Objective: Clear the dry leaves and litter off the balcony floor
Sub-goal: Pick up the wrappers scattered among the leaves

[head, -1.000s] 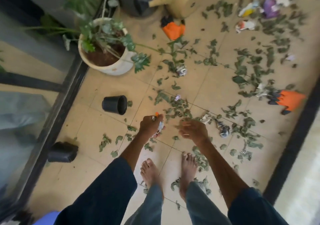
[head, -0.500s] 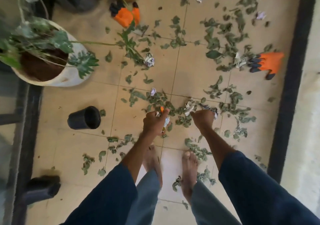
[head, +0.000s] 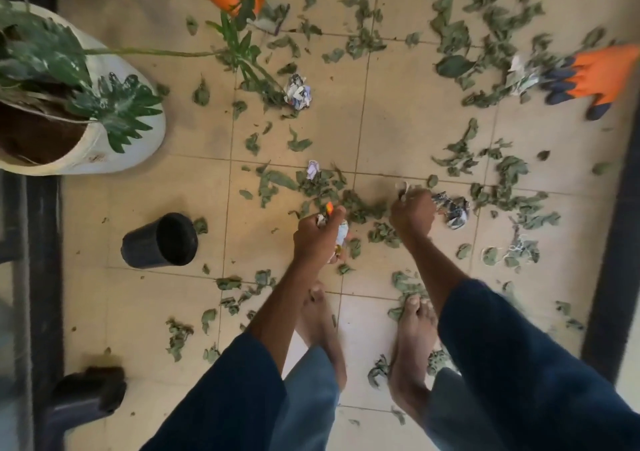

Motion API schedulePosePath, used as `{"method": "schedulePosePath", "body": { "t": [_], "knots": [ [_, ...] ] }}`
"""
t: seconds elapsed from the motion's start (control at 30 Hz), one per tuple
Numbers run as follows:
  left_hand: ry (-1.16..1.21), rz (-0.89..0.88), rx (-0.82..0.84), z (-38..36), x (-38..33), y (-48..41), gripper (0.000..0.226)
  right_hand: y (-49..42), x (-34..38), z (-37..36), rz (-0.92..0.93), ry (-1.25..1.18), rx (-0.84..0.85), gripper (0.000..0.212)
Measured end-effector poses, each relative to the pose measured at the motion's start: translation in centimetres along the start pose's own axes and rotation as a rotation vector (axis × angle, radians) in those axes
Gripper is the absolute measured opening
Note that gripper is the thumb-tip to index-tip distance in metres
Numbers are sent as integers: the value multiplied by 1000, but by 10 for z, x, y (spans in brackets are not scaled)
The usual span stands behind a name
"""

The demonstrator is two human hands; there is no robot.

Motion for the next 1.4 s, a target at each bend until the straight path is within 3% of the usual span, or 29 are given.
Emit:
{"method": "schedulePosePath", "body": {
  "t": [0.07, 0.23, 0.4, 0.57, 0.7, 0.8, 0.9, 1.0, 1.2, 1.33, 1.4],
  "knots": [
    [1, 13, 8, 0, -1, 11, 50, 16, -10, 18, 70, -75, 12, 39],
    [-66, 9, 62, -15, -19, 34, 45, 21, -60, 69, 202, 111, -58, 8],
    [-240, -83, 86, -38, -39, 16, 43, -25, -85, 89, 345, 409, -77, 33],
    [-302, -123, 110, -52, -39, -18, 36, -64, -78, 61, 530, 586, 19, 25],
    [-406, -107, 67, -48, -30, -27, 45, -67, -87, 57, 379, 356, -11, 25],
    [-302, -24, 140, -47, -30, -22, 57, -47, -94, 76, 236, 90, -37, 24],
    [-226, 5, 220, -51, -39, -7, 49, -27, -103, 104, 236, 1, -103, 12],
    [-277, -25, 255, -55, -47, 0, 48, -21, -118, 112, 251, 42, -76, 15],
    [-317, -75, 266, -57, -27, -16, 52, -27, -130, 44, 467, 468, 143, 28],
    [-311, -36, 254, -50, -1, -25, 60, -34, -131, 19, 443, 445, -6, 20],
    [-284, -8, 221, -44, 5, -20, 54, -30, -128, 21, 438, 420, -30, 19]
  ]
}}
Point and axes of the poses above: each hand's wrist, its own y-axis away from the middle knuckle, its own z-axis out of the back of the hand, x = y × z, the point moved 2 cm from there along -y, towards the middle knuckle, and after that the axes turned 7 degrees about y, right-handed, at the moved point
